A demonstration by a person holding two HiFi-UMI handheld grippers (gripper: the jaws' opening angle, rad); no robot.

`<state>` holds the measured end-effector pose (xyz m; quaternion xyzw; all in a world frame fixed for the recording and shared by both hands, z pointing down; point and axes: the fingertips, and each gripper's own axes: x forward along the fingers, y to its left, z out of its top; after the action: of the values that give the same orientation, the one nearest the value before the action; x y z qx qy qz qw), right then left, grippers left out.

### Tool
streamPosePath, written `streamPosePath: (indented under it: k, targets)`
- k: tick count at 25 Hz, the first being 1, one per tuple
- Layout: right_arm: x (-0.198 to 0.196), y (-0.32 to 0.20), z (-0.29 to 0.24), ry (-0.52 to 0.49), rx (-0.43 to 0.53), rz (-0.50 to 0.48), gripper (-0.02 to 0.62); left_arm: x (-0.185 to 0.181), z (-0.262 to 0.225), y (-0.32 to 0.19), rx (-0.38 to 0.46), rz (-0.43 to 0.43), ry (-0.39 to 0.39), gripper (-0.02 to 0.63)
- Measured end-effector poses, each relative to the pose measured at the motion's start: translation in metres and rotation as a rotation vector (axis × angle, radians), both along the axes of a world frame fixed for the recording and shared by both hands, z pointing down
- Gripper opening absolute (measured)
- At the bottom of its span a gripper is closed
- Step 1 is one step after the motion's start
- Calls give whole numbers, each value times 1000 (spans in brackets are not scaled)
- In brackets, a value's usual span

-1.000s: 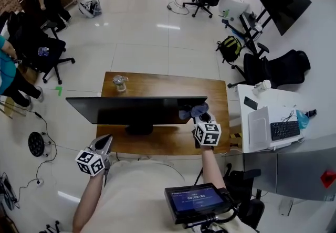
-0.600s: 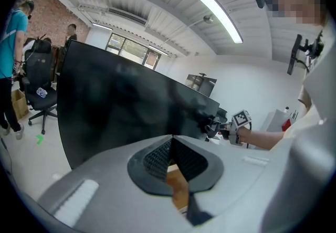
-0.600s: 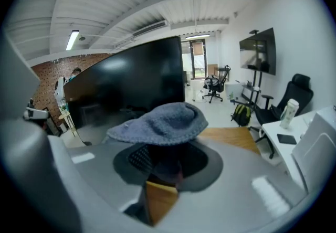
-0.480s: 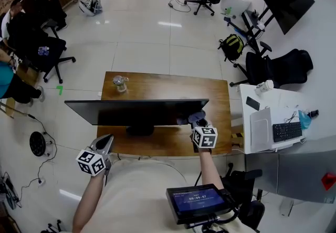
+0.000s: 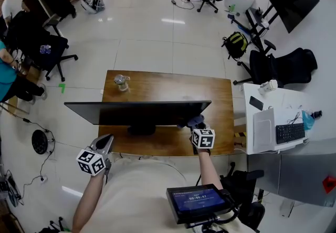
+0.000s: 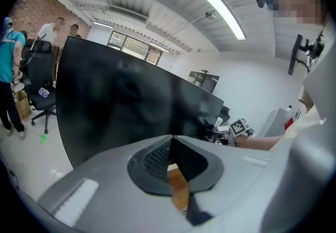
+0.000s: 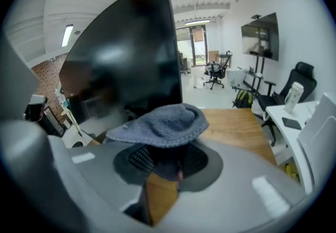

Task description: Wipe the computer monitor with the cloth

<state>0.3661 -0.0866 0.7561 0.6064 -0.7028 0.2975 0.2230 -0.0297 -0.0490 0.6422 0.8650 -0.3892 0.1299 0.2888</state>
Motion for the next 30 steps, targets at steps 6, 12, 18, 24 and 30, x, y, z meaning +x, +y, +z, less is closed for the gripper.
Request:
streamPosePath:
  k: [6, 12, 18, 24, 30]
  targets:
    - [0, 6, 30, -12, -55, 10, 94, 0, 0, -3, -12, -2, -17, 3]
    - [-1, 12, 64, -15, -105, 16, 94, -2, 2, -2, -27, -6, -33, 3]
    - [0, 16, 91, -7, -143, 5, 94, -7, 7, 8, -23, -31, -39, 3]
    - [-1, 21, 125, 14, -200, -14, 95, -19, 9, 17, -34, -57, -30, 3]
    - [0, 24, 149, 7, -239, -1, 95, -24, 11, 22, -39, -61, -22, 3]
